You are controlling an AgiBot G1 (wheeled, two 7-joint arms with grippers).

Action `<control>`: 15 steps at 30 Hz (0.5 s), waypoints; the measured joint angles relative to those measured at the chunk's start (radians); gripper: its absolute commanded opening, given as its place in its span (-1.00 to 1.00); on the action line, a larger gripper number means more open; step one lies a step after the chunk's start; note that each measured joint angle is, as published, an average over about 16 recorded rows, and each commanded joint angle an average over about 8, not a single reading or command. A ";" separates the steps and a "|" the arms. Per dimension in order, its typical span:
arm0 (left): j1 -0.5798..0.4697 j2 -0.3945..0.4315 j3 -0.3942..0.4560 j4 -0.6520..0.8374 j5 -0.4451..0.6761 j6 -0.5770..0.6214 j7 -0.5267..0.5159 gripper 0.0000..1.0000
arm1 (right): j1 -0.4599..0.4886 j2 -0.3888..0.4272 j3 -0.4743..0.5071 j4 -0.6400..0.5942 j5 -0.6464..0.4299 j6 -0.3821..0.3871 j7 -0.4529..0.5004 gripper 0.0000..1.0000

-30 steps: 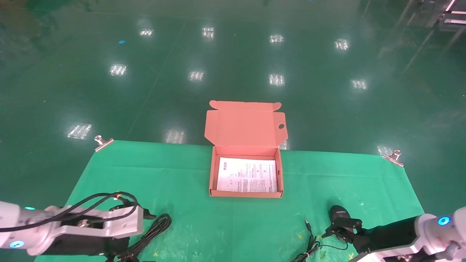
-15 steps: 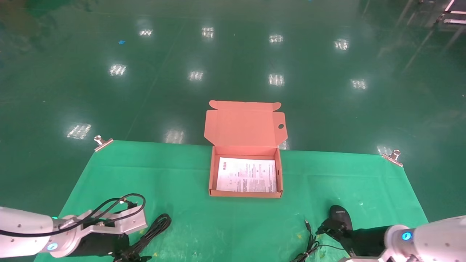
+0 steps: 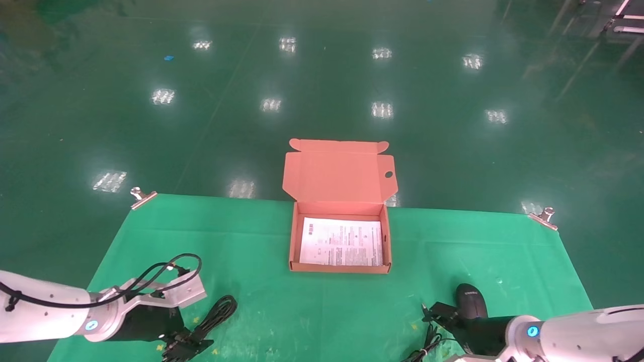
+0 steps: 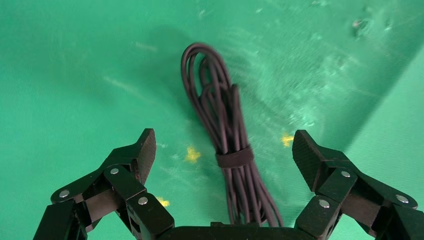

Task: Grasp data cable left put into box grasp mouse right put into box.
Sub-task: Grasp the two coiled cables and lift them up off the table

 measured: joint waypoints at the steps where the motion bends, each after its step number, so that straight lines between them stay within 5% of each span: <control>1: -0.003 0.004 0.000 0.015 -0.001 -0.003 0.006 1.00 | -0.003 -0.006 -0.001 -0.006 -0.004 0.007 0.000 1.00; 6: -0.014 0.020 -0.002 0.080 -0.007 -0.012 0.041 1.00 | -0.017 -0.035 -0.008 -0.040 -0.024 0.043 -0.001 1.00; 7: -0.016 0.022 -0.002 0.090 -0.009 -0.014 0.048 0.88 | -0.020 -0.041 -0.009 -0.047 -0.028 0.049 -0.001 0.99; 14: -0.024 0.035 -0.003 0.144 -0.016 -0.020 0.084 -0.83 | -0.033 -0.070 -0.017 -0.082 -0.053 0.085 -0.004 -0.65; 15: -0.025 0.036 -0.003 0.149 -0.017 -0.020 0.087 -0.95 | -0.035 -0.073 -0.017 -0.085 -0.056 0.088 -0.004 -0.89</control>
